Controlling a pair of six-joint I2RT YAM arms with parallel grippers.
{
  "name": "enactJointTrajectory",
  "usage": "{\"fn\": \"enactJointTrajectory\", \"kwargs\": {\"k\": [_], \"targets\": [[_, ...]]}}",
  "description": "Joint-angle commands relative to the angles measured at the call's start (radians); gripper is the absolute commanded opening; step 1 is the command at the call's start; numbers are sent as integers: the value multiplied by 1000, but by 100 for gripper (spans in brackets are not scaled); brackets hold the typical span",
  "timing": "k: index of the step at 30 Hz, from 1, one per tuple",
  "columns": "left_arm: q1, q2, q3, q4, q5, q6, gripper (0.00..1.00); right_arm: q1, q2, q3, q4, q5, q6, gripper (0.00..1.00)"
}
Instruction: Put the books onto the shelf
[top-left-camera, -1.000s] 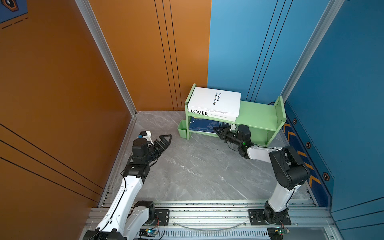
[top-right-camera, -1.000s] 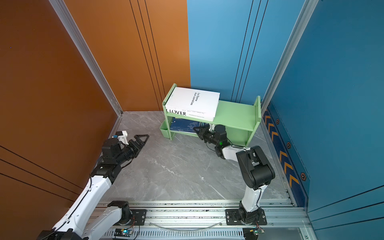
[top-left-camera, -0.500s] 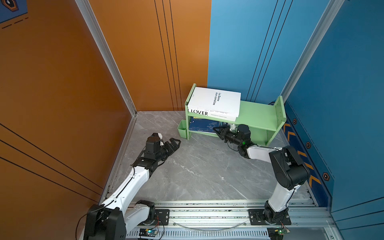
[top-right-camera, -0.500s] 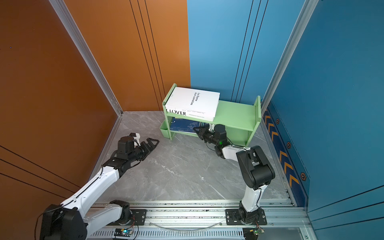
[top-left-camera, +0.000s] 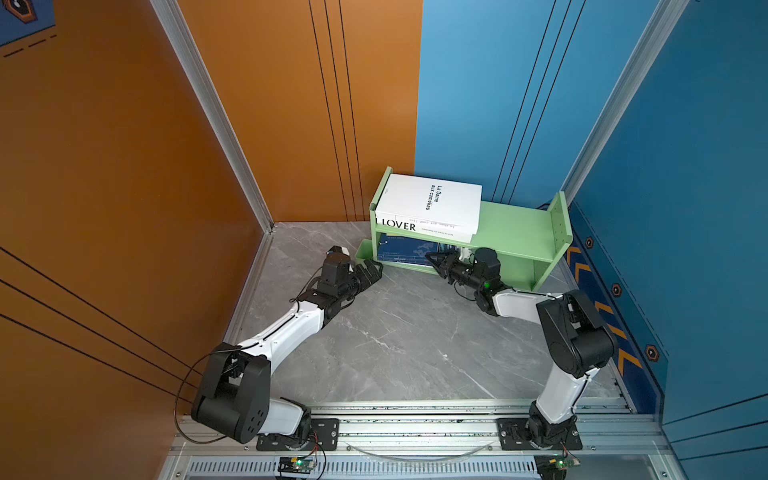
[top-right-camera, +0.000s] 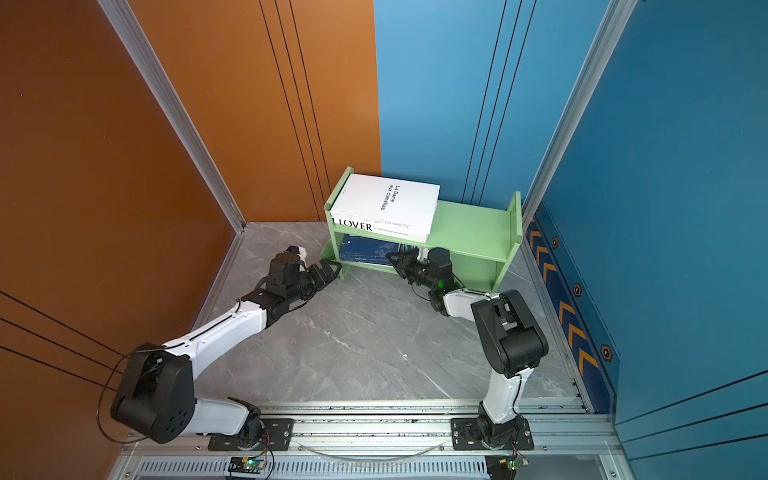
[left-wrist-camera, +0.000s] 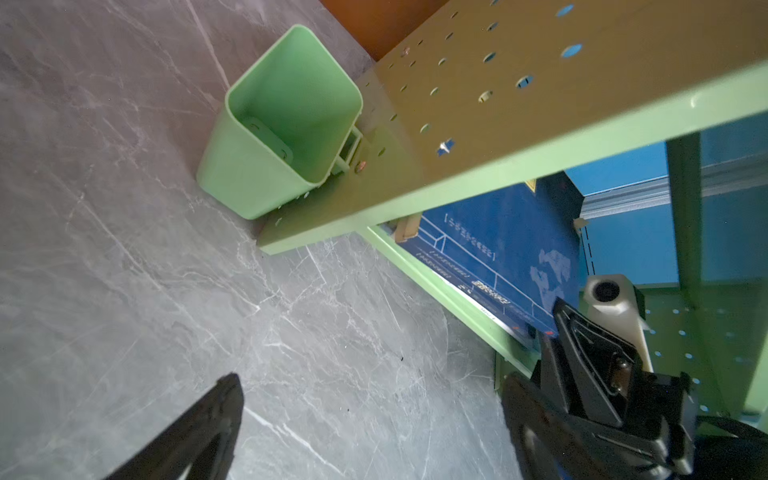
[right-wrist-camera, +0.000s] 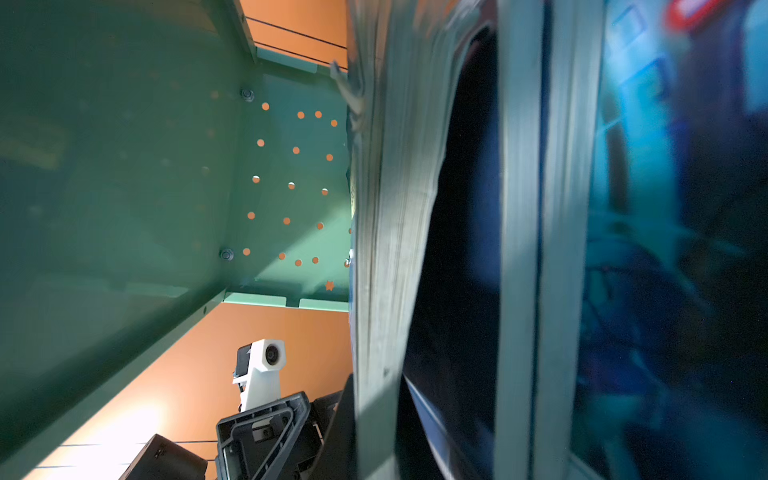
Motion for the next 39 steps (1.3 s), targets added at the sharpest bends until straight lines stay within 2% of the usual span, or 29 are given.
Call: {"fn": "enactJointTrajectory", "kwargs": {"k": [1, 19, 31, 33, 36, 39], "targets": [[-6, 34, 40, 38, -28, -13, 98, -2, 15, 22, 30, 26, 7, 5], [-37, 279, 217, 95, -97, -95, 98, -7, 5, 5, -4, 48, -21, 5], [-51, 326, 221, 46, -167, -116, 98, -10, -20, -1, -48, 65, -53, 7], [-52, 324, 220, 34, -175, -117, 98, -10, -27, -3, -62, 66, -59, 12], [-51, 313, 210, 30, -184, -117, 98, -10, -45, -9, -95, 82, -76, 30], [-50, 308, 208, 28, -183, -118, 98, -16, -74, -10, -158, 101, -114, 43]]}}
